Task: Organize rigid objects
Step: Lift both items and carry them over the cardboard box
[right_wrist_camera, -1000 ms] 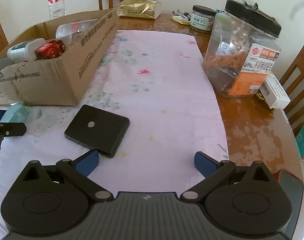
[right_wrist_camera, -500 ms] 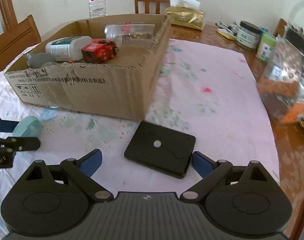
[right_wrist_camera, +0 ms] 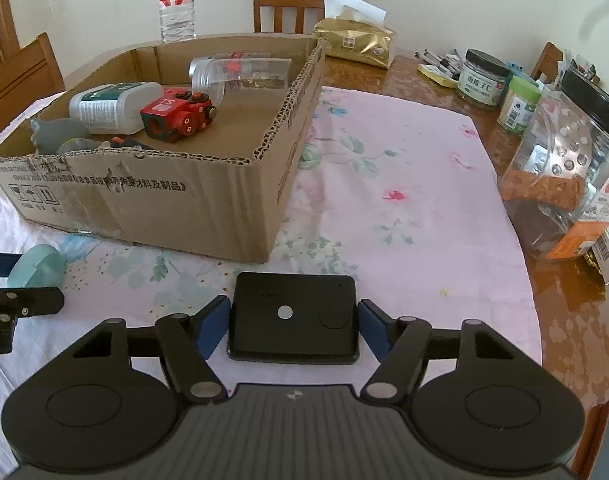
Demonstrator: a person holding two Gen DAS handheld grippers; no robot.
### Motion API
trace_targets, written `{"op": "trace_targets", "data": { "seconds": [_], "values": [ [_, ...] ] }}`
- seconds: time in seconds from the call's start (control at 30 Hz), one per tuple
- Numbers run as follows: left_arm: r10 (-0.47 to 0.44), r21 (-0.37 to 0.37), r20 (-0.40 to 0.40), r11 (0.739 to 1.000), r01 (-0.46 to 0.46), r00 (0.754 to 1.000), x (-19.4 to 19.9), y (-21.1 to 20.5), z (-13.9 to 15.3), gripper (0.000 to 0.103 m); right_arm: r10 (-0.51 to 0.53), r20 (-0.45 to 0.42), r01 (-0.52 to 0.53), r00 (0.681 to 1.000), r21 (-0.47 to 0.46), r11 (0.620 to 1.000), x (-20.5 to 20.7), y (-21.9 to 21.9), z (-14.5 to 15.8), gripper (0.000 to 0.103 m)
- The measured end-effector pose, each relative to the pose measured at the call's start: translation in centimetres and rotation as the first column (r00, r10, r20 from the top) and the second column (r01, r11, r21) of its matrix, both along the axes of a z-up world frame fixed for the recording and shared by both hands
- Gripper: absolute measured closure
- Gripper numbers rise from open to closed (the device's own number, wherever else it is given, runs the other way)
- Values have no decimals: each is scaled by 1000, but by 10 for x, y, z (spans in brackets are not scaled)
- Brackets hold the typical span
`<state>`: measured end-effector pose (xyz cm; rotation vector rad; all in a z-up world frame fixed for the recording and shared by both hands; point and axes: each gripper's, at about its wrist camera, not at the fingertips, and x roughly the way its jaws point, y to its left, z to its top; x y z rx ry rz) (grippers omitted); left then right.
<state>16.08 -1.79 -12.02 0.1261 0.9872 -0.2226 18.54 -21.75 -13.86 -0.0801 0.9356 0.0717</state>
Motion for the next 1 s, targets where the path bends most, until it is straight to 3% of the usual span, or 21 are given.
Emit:
{"op": "trace_targets", "data": {
  "seconds": [0.37, 0.67, 0.87, 1.0],
  "values": [
    [12, -2, -2, 1000, -12, 1000, 0, -1, 0, 51, 16, -8, -16, 1000, 0, 1000, 0, 1, 0, 29],
    [-53, 17, -35, 998, 53, 998, -6, -1, 4, 51, 50, -56, -48, 997, 27, 998, -8, -1, 7, 29],
    [-140, 34, -52, 989, 141, 989, -16, 4, 17, 51, 109, -55, -108, 992, 27, 994, -16, -3, 30, 29],
    [-182, 35, -48, 982, 184, 982, -19, 8, 35, 51, 170, -11, -170, 985, 16, 985, -20, -4, 63, 29]
  ]
}}
